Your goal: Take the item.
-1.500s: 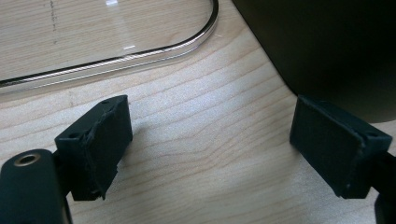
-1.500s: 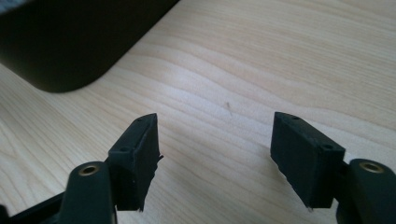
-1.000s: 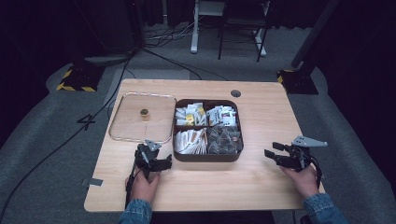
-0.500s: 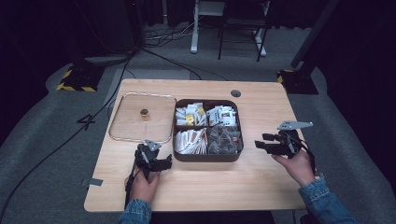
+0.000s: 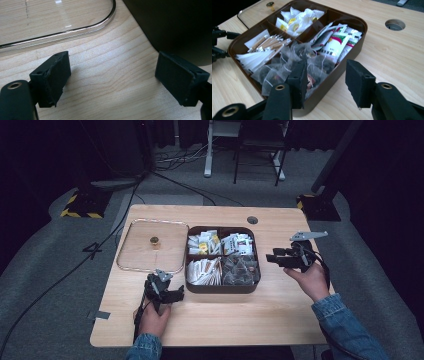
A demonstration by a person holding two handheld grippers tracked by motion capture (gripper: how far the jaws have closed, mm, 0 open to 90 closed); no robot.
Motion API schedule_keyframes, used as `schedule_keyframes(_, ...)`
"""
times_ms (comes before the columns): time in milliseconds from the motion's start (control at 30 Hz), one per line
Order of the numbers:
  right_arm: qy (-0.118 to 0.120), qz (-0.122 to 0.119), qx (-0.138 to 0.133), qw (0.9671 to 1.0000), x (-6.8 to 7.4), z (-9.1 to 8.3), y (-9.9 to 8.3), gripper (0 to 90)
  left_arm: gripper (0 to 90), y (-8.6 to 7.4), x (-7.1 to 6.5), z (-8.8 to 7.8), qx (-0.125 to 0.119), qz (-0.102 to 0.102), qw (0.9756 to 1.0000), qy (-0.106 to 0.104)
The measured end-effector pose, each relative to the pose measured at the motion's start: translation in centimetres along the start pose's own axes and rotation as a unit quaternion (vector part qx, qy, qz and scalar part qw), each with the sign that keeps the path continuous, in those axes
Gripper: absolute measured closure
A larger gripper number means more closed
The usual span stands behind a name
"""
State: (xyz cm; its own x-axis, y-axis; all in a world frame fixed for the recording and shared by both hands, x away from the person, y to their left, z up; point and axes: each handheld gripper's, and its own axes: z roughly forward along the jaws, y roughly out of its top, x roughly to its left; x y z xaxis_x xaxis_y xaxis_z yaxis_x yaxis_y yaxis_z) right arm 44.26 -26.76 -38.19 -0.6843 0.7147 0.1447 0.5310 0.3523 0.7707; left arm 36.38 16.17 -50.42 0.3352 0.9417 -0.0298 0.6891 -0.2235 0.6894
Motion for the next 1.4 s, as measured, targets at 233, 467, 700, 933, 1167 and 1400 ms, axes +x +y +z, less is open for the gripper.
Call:
schedule_keyframes(233,0.008,-0.006,0.002,0.9999,0.2,1.0,1.6,54.5,13.5,0.0,0.0,0.0,0.0,0.0,1.0,0.001)
schedule_keyframes(467,0.033,0.011,0.018,0.9992,-0.1,3.6,3.6,53.4,13.5,0.0,0.0,0.0,0.0,0.002,1.0,0.0)
schedule_keyframes(700,0.052,0.017,0.047,0.9974,-0.9,7.2,5.2,51.6,13.7,0.0,0.0,0.0,0.001,0.001,1.0,-0.001)
schedule_keyframes(933,0.059,0.019,0.075,0.9953,-1.0,10.6,6.1,53.0,13.7,-0.1,0.0,-0.1,0.001,0.002,1.0,-0.001)
schedule_keyframes(1167,0.05,0.026,0.101,0.9933,-1.0,12.6,6.3,56.4,13.7,0.0,0.1,0.0,0.0,0.004,1.0,-0.002)
schedule_keyframes(1400,0.05,0.043,0.13,0.9893,-0.6,14.4,6.4,60.6,13.7,0.0,0.1,0.0,0.0,0.004,1.0,-0.003)
